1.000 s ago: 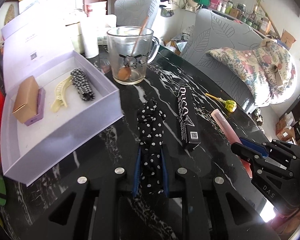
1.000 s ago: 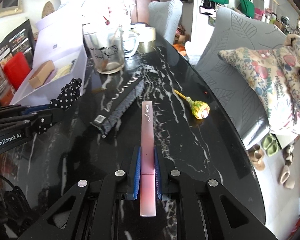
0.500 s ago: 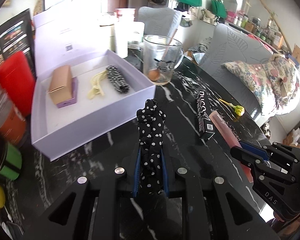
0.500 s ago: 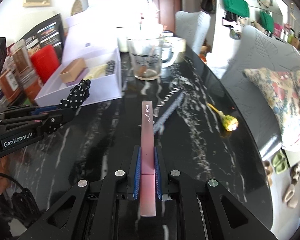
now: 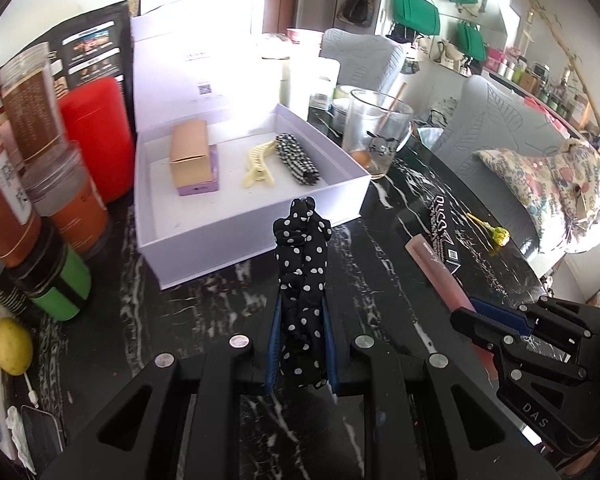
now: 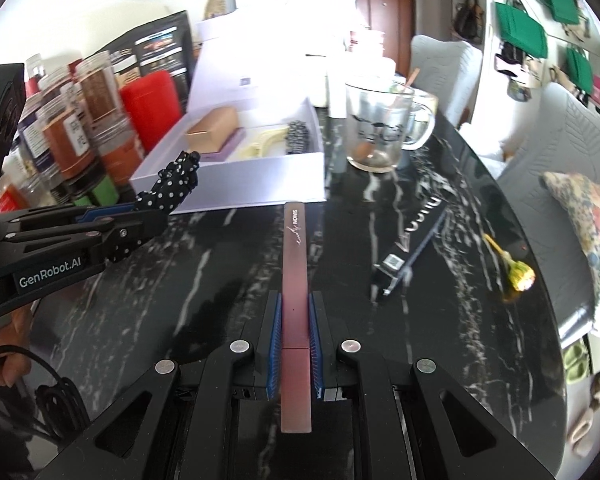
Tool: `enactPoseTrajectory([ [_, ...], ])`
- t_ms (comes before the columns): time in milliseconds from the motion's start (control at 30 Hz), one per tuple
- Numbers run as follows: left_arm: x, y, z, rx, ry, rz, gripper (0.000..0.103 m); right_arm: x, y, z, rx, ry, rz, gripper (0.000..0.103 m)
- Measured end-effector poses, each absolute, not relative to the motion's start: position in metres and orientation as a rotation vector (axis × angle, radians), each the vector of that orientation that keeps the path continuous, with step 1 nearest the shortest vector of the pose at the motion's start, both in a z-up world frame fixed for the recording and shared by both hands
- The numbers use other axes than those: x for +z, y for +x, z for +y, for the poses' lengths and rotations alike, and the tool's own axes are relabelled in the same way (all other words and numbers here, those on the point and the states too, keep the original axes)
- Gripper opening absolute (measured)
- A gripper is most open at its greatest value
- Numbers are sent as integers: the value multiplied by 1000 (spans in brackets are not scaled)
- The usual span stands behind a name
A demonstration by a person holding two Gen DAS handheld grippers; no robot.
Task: Organize rigid objects
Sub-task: 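Lift the polka-dot umbrella with the left gripper while the right gripper carries the pink tube toward the white box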
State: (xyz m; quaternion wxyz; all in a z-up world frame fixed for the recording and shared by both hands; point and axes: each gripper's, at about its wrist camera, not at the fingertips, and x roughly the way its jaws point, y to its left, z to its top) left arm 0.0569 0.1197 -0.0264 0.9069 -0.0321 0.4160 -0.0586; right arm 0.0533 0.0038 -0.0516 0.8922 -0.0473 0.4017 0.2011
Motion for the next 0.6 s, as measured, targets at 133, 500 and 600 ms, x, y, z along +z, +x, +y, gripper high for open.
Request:
enactPoseTrajectory([
  [133,-25,53,128,-118,-78,851,18,-51,49,15,433,-105,833,13],
  [500,-18,53,151,-104,-105,824,18,-42,45,45,462,-133,817,13],
  [600,-14,56,156,-98,-107,817,18,-39,50,51,476,-135,811,13],
])
